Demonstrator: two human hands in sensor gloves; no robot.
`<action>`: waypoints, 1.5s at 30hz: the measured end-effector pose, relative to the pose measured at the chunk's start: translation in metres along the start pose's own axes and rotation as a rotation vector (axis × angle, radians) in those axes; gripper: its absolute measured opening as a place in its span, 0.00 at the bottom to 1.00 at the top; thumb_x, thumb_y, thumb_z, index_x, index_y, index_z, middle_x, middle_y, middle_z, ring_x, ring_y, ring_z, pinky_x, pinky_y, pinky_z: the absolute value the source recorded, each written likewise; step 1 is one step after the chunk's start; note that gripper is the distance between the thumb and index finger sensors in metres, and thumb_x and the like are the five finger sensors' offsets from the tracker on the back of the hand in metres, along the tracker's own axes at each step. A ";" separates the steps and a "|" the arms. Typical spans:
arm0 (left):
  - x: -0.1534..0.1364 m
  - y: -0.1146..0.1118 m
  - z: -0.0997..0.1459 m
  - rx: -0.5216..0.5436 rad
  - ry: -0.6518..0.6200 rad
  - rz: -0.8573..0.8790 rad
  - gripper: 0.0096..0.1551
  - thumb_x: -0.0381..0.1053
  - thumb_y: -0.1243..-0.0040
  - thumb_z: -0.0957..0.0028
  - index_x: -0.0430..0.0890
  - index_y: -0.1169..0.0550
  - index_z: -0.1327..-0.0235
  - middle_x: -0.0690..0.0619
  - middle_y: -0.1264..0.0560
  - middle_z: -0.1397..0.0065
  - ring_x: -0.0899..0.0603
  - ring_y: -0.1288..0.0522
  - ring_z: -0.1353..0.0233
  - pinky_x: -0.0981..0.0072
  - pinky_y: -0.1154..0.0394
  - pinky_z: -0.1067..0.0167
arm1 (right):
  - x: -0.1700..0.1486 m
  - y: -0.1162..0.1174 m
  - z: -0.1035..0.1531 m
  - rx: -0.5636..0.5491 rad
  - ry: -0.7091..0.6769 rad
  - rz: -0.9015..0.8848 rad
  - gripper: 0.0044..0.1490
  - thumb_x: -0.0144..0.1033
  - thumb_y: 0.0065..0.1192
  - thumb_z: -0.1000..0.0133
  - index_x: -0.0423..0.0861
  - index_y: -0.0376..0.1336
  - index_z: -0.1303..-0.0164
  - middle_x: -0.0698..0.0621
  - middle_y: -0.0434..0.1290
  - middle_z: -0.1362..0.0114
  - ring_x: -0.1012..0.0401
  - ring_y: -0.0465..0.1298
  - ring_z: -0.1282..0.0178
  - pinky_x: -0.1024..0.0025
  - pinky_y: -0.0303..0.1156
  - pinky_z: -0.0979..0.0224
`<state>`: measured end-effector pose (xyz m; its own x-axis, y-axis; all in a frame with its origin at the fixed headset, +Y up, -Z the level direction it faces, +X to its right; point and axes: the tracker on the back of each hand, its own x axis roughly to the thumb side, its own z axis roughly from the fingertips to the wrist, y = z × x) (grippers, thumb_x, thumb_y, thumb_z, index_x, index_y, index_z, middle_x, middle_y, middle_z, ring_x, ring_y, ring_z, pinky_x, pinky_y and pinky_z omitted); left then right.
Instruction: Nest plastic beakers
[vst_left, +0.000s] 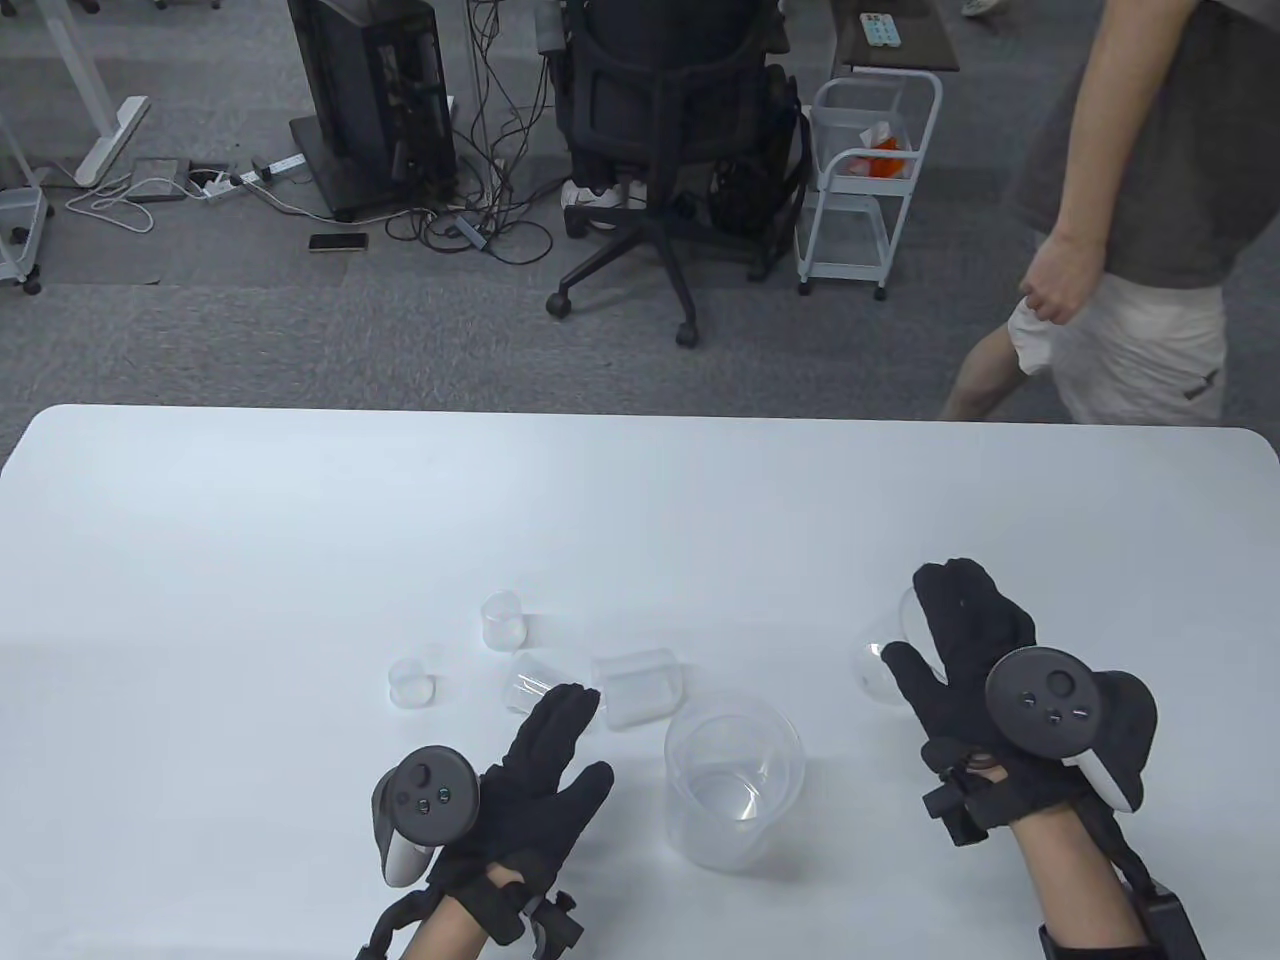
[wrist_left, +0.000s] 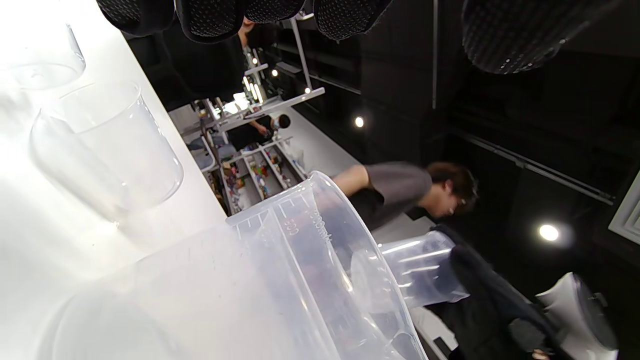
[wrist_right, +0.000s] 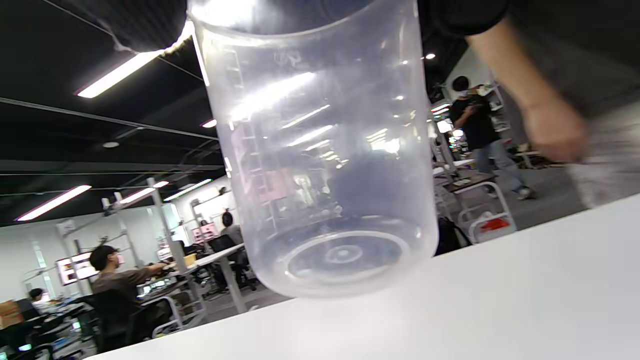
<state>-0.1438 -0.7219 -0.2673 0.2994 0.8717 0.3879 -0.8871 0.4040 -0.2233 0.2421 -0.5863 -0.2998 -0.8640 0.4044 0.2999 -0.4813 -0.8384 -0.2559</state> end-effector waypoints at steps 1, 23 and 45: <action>0.000 0.000 0.000 -0.001 0.000 0.000 0.46 0.70 0.50 0.47 0.45 0.43 0.24 0.36 0.52 0.19 0.25 0.43 0.23 0.32 0.38 0.33 | 0.006 0.000 0.000 0.000 -0.020 -0.005 0.47 0.57 0.59 0.45 0.43 0.50 0.24 0.36 0.50 0.15 0.36 0.58 0.22 0.41 0.60 0.27; 0.000 0.008 -0.002 0.010 0.006 -0.038 0.46 0.69 0.49 0.47 0.44 0.44 0.24 0.37 0.52 0.19 0.25 0.44 0.23 0.35 0.40 0.31 | 0.078 0.074 0.029 0.195 -0.247 -0.036 0.48 0.58 0.59 0.45 0.42 0.49 0.23 0.36 0.50 0.15 0.37 0.58 0.22 0.41 0.59 0.27; 0.006 0.008 -0.074 -0.287 0.204 -0.772 0.46 0.63 0.41 0.50 0.46 0.44 0.25 0.42 0.50 0.19 0.29 0.42 0.23 0.41 0.41 0.29 | 0.052 0.078 0.048 0.183 -0.200 -0.111 0.50 0.60 0.59 0.46 0.42 0.49 0.24 0.37 0.51 0.15 0.37 0.58 0.22 0.40 0.58 0.27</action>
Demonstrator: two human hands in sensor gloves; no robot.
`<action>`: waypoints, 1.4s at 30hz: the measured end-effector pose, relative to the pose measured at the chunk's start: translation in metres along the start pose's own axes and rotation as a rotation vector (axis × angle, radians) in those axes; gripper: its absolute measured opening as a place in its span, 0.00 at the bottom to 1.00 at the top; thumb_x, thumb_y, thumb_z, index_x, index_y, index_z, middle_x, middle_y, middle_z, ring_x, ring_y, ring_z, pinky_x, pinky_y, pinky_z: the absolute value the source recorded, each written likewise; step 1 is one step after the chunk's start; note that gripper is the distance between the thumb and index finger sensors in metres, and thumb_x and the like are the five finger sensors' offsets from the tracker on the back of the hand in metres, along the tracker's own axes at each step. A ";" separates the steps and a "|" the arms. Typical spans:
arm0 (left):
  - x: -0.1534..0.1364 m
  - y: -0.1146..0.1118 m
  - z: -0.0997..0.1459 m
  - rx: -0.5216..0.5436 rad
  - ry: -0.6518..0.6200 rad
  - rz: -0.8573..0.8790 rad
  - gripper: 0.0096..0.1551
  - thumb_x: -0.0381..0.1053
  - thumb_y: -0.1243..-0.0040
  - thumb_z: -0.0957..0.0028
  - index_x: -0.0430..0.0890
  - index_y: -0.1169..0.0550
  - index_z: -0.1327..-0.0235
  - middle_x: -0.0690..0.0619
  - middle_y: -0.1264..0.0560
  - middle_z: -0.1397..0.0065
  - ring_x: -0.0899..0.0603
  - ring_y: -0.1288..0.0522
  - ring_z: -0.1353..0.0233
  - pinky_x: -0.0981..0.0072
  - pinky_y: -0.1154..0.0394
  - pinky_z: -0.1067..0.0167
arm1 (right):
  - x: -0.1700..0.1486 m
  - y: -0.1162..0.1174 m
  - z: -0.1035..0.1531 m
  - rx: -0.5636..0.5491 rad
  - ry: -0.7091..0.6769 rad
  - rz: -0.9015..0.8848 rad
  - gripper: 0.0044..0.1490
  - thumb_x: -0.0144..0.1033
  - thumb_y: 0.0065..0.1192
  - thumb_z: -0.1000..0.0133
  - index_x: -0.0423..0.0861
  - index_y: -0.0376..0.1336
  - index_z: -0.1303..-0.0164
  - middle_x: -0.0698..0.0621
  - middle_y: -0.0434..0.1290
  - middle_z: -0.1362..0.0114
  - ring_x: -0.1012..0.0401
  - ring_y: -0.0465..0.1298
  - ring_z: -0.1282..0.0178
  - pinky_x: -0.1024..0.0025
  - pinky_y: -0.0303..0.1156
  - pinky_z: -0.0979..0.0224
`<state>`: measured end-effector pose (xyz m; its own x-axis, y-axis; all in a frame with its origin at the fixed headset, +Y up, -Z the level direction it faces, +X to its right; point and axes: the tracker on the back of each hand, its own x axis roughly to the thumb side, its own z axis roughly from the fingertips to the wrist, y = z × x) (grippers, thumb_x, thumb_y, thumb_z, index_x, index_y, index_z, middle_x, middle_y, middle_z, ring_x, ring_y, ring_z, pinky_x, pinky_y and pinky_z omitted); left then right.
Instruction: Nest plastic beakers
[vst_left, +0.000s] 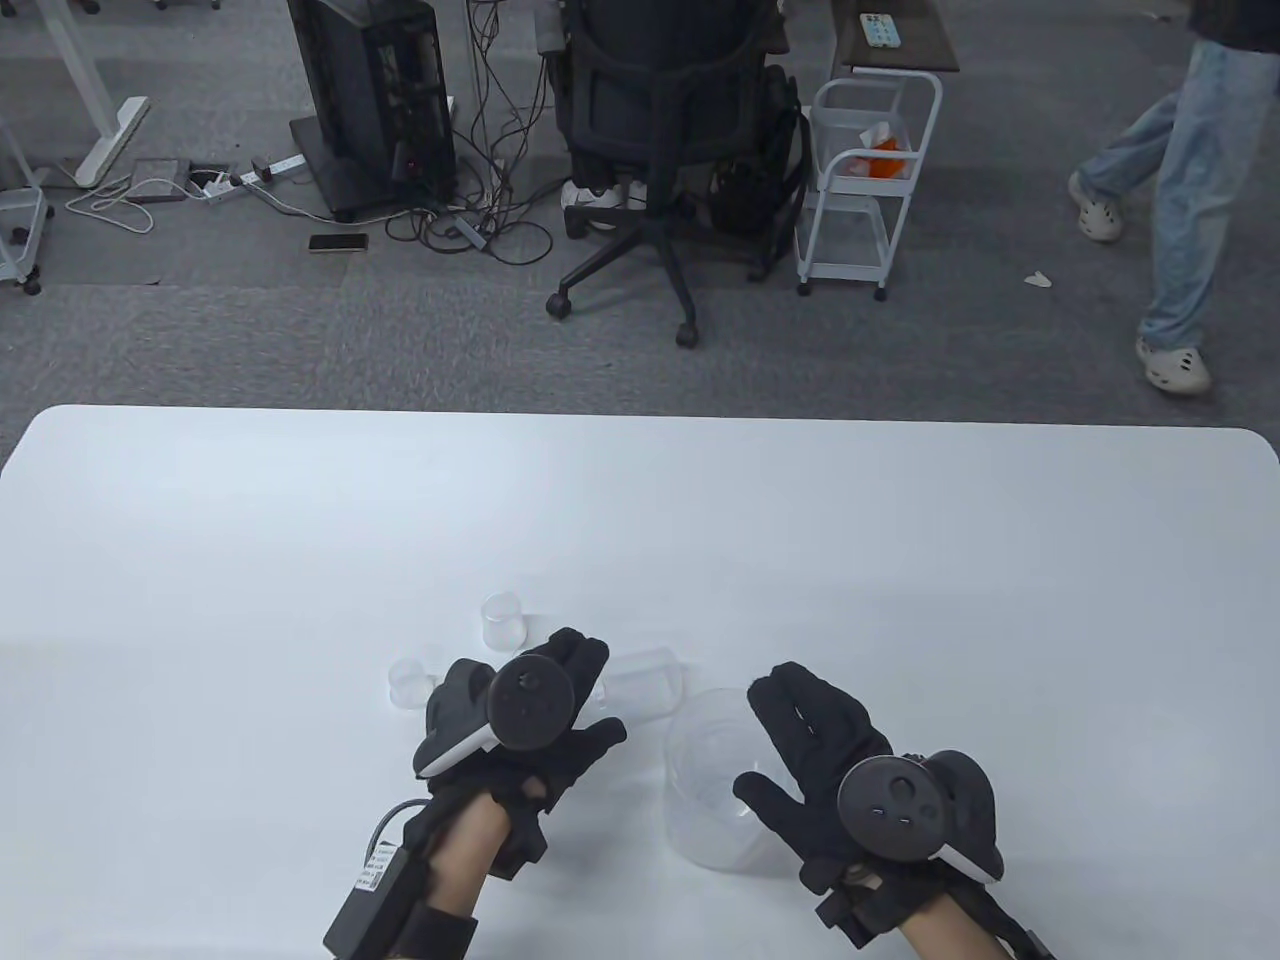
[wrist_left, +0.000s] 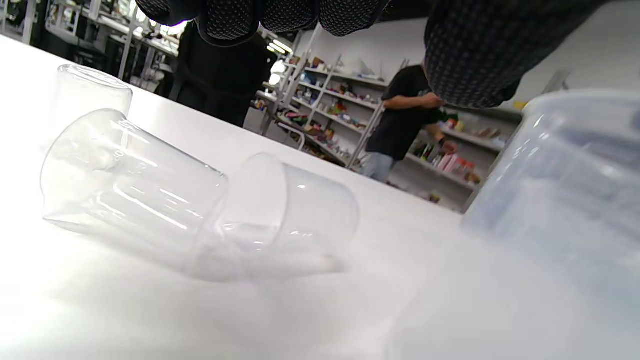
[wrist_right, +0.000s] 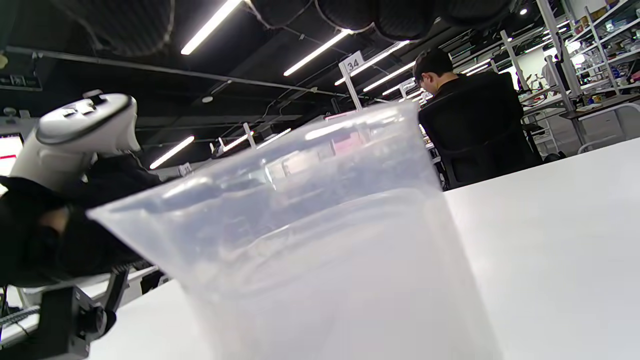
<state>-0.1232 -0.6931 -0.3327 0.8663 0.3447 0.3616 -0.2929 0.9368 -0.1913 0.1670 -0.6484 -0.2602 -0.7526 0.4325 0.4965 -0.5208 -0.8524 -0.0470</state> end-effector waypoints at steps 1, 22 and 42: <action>0.000 -0.001 -0.003 -0.010 0.008 -0.015 0.46 0.63 0.40 0.50 0.46 0.44 0.25 0.43 0.50 0.19 0.30 0.42 0.22 0.41 0.41 0.29 | -0.002 -0.002 0.002 -0.013 0.005 -0.017 0.49 0.60 0.59 0.46 0.42 0.49 0.24 0.37 0.51 0.15 0.37 0.58 0.22 0.40 0.58 0.26; 0.014 -0.037 -0.069 -0.178 0.047 -0.284 0.46 0.60 0.37 0.52 0.47 0.43 0.26 0.43 0.47 0.20 0.31 0.40 0.22 0.39 0.41 0.29 | -0.054 0.007 0.048 -0.139 0.134 -0.397 0.49 0.60 0.59 0.46 0.41 0.49 0.24 0.36 0.52 0.16 0.36 0.58 0.22 0.39 0.58 0.27; 0.029 -0.050 -0.104 -0.334 0.037 -0.353 0.53 0.55 0.27 0.58 0.47 0.45 0.26 0.41 0.38 0.23 0.30 0.31 0.27 0.40 0.31 0.35 | -0.055 -0.006 0.059 -0.208 0.118 -0.374 0.48 0.59 0.58 0.46 0.41 0.49 0.25 0.36 0.54 0.17 0.37 0.60 0.23 0.40 0.58 0.27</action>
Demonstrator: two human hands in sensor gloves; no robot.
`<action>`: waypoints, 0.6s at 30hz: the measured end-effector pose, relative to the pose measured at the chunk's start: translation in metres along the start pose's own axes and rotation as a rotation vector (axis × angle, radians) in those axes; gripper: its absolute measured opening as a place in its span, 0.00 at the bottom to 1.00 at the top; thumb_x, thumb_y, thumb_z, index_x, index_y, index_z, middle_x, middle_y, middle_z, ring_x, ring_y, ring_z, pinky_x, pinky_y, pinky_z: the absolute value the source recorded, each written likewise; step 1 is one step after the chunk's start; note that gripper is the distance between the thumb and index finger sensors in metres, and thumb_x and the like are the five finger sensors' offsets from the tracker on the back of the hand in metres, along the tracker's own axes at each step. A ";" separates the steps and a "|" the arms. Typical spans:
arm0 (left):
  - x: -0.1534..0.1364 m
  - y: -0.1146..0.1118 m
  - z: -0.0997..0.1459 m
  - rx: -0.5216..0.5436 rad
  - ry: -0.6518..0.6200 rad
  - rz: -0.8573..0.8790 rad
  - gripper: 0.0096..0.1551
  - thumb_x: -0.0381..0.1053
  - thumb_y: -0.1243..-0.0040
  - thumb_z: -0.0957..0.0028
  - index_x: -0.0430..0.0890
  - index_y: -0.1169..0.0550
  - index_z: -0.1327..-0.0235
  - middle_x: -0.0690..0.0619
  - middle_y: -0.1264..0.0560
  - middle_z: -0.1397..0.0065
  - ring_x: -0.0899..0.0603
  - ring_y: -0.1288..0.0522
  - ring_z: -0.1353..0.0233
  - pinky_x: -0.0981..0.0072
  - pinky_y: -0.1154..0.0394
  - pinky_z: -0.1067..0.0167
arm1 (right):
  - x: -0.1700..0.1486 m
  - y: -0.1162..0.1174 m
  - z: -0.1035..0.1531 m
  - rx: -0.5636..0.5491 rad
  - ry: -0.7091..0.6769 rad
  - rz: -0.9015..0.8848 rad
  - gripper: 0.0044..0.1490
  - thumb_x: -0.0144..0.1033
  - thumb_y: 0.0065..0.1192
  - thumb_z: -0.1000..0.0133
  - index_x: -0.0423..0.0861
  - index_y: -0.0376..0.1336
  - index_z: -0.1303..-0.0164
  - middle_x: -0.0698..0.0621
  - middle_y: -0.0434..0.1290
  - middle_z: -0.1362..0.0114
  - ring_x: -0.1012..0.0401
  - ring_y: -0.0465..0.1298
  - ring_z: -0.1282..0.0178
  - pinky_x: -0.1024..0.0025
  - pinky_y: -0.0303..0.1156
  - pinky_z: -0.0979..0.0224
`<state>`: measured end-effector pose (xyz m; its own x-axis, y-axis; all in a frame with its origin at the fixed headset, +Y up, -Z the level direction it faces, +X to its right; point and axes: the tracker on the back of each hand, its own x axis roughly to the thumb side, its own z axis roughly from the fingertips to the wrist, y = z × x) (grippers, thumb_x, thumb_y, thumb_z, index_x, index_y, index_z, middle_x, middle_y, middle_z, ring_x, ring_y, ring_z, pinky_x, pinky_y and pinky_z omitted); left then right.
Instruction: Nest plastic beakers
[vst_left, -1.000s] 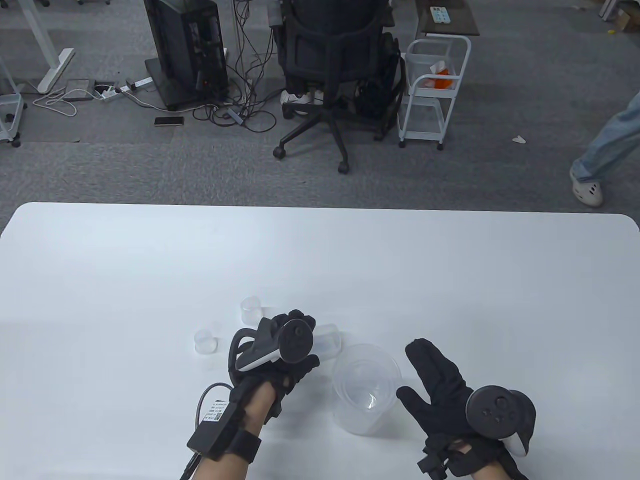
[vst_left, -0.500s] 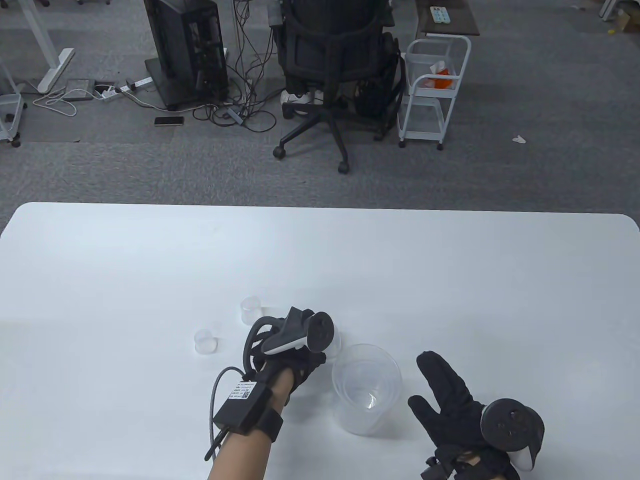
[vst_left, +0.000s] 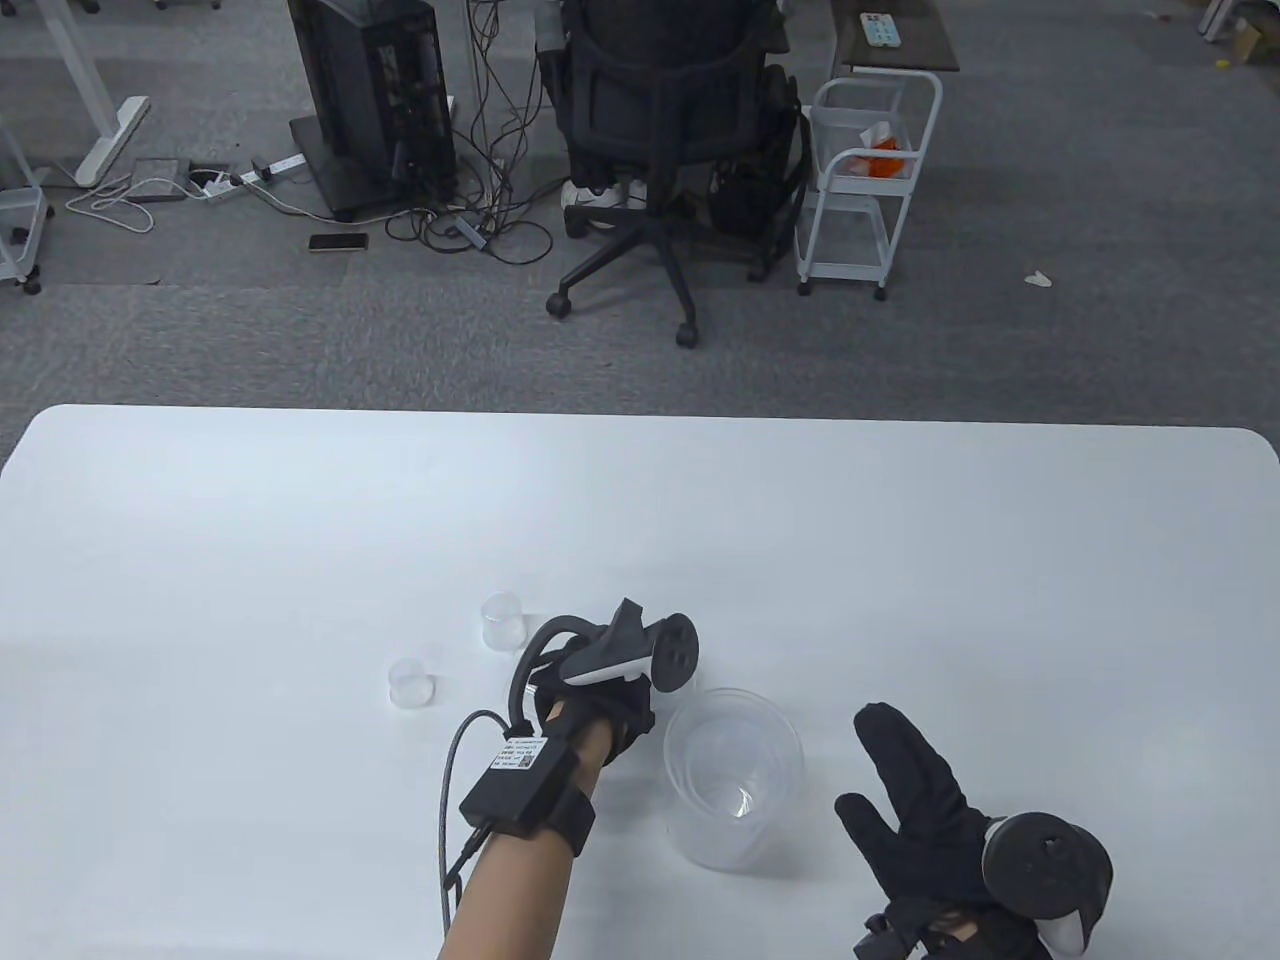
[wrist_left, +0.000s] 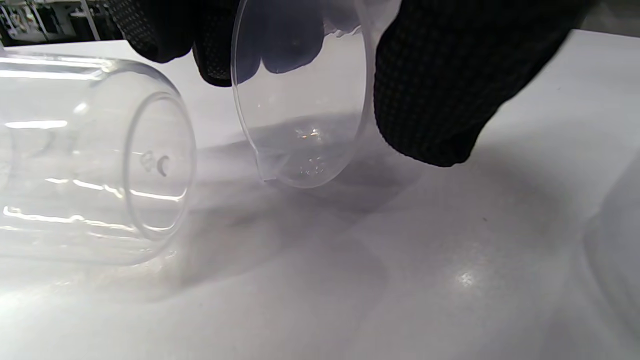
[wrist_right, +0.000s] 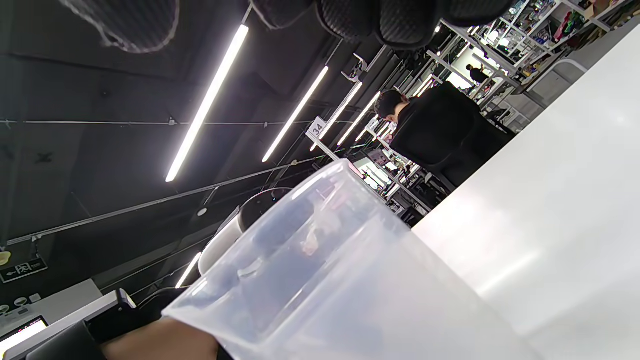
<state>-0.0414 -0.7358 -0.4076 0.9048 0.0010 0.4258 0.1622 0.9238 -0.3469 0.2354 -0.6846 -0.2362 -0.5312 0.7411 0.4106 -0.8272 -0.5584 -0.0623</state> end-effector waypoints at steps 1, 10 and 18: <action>-0.001 0.001 0.000 0.006 -0.010 0.008 0.53 0.55 0.27 0.59 0.47 0.44 0.26 0.40 0.37 0.23 0.29 0.30 0.27 0.40 0.30 0.36 | 0.000 -0.001 0.000 -0.004 0.000 0.002 0.48 0.59 0.58 0.46 0.41 0.49 0.24 0.36 0.54 0.17 0.37 0.60 0.23 0.40 0.59 0.27; -0.022 0.035 0.025 0.108 -0.015 0.140 0.52 0.57 0.28 0.59 0.48 0.42 0.25 0.37 0.34 0.25 0.28 0.27 0.30 0.41 0.27 0.40 | 0.000 -0.006 0.001 -0.022 0.001 0.013 0.48 0.59 0.58 0.46 0.41 0.49 0.24 0.36 0.53 0.17 0.37 0.59 0.23 0.40 0.58 0.27; -0.044 0.071 0.075 0.142 -0.023 0.222 0.52 0.57 0.29 0.57 0.47 0.43 0.25 0.36 0.35 0.25 0.25 0.30 0.27 0.37 0.28 0.36 | 0.000 -0.006 0.001 -0.019 0.002 0.027 0.49 0.59 0.58 0.46 0.41 0.49 0.24 0.36 0.53 0.17 0.37 0.59 0.23 0.40 0.58 0.27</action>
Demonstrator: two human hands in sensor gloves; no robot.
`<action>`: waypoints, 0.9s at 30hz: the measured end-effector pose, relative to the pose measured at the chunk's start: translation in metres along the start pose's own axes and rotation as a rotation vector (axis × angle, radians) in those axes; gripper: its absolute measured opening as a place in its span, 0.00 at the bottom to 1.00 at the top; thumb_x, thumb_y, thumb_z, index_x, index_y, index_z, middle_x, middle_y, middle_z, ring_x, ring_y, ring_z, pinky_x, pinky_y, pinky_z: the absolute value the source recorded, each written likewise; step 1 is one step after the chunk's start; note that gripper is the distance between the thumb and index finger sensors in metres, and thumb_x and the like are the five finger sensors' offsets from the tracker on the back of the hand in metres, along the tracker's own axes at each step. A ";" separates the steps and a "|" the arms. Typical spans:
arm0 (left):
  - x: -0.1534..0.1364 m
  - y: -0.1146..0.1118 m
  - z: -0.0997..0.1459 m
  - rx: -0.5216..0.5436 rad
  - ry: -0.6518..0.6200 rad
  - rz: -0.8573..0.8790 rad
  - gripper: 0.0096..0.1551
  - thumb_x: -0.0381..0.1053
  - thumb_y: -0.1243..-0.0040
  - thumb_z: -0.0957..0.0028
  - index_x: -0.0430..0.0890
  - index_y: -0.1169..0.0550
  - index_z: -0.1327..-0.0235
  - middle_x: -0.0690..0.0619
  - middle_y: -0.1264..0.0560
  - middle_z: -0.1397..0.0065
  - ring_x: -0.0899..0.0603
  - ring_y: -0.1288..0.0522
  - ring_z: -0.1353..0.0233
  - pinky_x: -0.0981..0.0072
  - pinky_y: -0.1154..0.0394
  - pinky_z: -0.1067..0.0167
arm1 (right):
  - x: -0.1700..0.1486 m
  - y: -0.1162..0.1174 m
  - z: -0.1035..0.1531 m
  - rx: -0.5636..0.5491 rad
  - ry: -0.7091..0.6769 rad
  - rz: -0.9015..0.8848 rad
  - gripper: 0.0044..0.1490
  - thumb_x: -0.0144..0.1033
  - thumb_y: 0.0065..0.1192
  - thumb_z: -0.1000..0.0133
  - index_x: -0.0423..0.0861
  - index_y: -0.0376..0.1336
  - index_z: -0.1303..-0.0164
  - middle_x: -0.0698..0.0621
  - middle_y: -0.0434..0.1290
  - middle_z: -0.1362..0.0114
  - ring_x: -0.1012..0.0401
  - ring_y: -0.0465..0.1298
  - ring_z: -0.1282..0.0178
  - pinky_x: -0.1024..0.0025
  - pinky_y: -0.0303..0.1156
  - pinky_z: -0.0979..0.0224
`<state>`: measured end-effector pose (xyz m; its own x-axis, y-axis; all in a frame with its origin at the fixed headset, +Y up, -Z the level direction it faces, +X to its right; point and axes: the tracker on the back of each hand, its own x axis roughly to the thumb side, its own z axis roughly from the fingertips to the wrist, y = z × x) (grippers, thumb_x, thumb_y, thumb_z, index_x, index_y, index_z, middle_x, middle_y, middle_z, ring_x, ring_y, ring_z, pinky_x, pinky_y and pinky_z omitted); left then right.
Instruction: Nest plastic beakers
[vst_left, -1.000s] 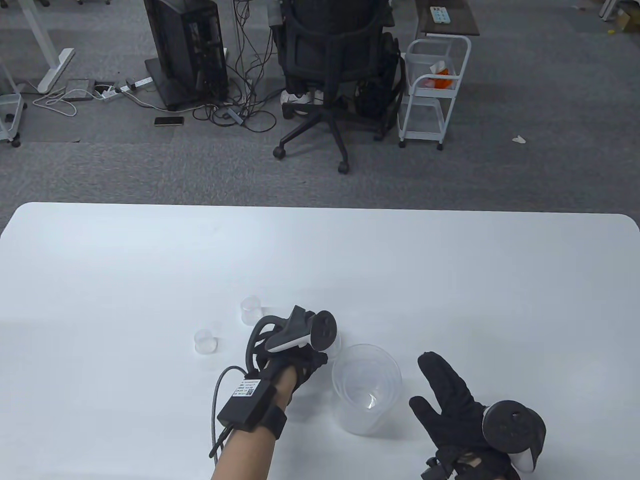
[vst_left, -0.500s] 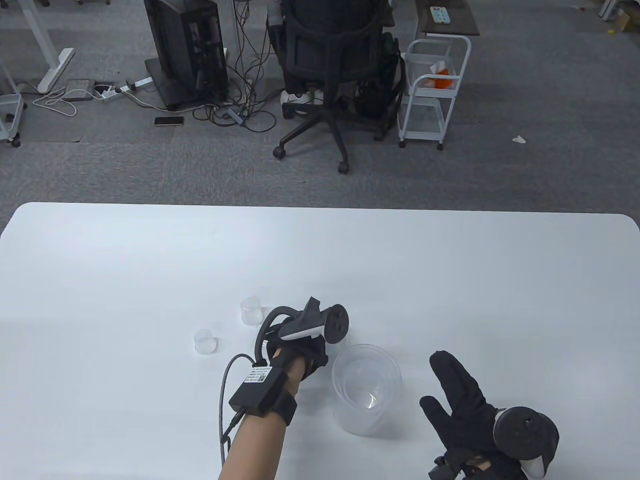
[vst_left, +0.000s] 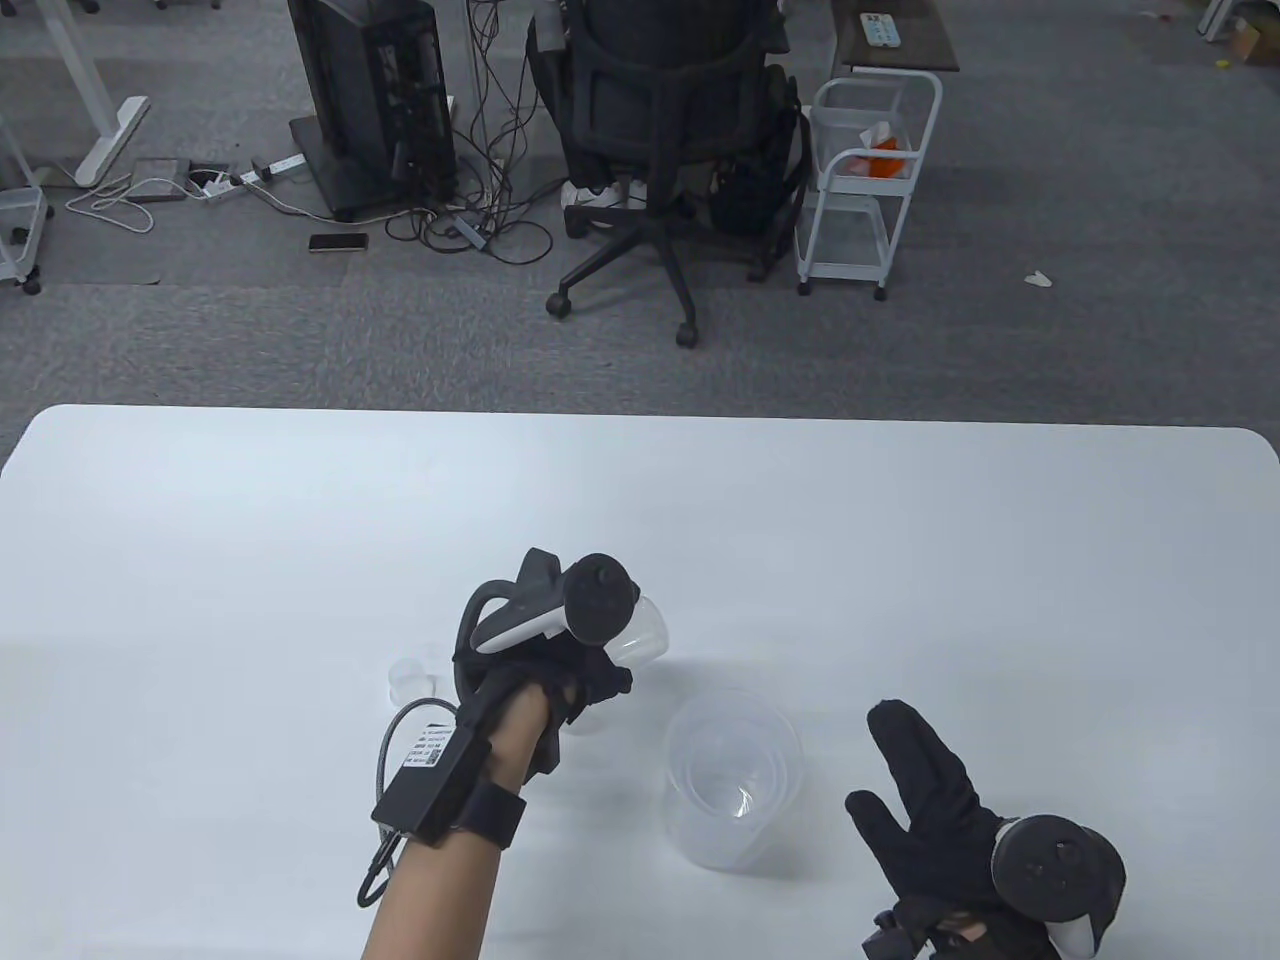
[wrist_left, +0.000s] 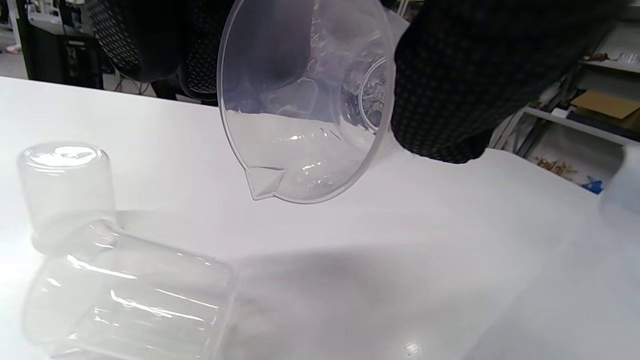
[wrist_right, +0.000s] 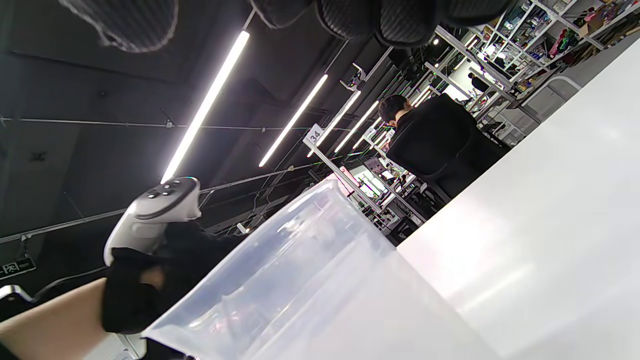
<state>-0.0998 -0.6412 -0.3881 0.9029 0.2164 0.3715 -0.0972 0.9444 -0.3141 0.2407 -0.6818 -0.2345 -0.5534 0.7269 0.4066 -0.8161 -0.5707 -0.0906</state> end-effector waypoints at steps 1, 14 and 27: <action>-0.001 0.004 0.005 0.000 -0.001 0.004 0.51 0.57 0.29 0.57 0.48 0.43 0.25 0.36 0.35 0.25 0.25 0.30 0.27 0.37 0.28 0.36 | 0.000 0.000 0.000 0.001 0.001 0.000 0.49 0.59 0.58 0.46 0.41 0.49 0.24 0.36 0.53 0.17 0.37 0.59 0.23 0.40 0.58 0.27; 0.034 0.042 0.055 0.057 -0.151 -0.025 0.47 0.64 0.32 0.55 0.53 0.38 0.24 0.38 0.33 0.26 0.30 0.22 0.35 0.49 0.22 0.47 | -0.001 0.000 0.000 0.003 0.009 0.015 0.49 0.59 0.58 0.46 0.41 0.49 0.24 0.37 0.53 0.17 0.36 0.58 0.22 0.39 0.57 0.27; 0.118 0.028 0.053 -0.010 -0.339 -0.211 0.44 0.69 0.35 0.58 0.52 0.30 0.28 0.39 0.28 0.30 0.33 0.18 0.42 0.54 0.21 0.54 | -0.002 -0.001 -0.001 0.007 0.017 0.018 0.49 0.59 0.58 0.46 0.41 0.49 0.24 0.36 0.53 0.17 0.36 0.57 0.22 0.39 0.57 0.27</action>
<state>-0.0184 -0.5757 -0.3071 0.7132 0.0888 0.6953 0.0816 0.9747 -0.2082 0.2425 -0.6827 -0.2362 -0.5707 0.7231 0.3890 -0.8050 -0.5862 -0.0914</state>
